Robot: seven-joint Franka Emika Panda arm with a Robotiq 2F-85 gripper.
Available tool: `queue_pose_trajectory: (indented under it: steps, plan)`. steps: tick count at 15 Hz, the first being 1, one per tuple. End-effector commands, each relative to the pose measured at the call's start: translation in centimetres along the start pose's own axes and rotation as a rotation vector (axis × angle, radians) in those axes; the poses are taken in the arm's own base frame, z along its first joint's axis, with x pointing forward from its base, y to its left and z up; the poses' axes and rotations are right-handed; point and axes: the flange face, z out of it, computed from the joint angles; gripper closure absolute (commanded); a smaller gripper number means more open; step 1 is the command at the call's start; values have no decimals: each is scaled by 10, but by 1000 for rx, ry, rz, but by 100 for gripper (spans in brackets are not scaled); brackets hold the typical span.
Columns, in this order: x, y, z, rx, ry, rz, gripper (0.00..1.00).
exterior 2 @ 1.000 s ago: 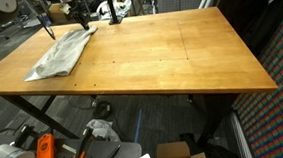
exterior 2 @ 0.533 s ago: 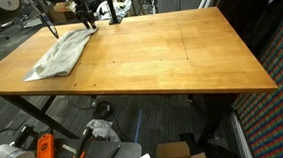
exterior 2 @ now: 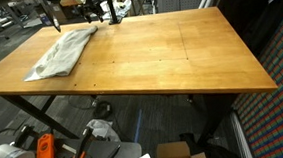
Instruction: Fold the cloth on the table
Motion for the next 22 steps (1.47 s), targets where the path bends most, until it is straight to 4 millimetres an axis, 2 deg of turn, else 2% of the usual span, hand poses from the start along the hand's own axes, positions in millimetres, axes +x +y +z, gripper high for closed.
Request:
queue_pose_trajectory:
  steps: [1, 8, 12, 18, 22]
  plan:
    - [-15, 17, -12, 58, -42, -81, 0]
    - [-46, 47, 11, 115, -49, -169, 0]
    - [-65, 60, 14, 163, 28, -189, 0]
    - [-109, 72, -13, 210, 113, -155, 0]
    - [-156, 66, -41, 196, 104, -179, 0]
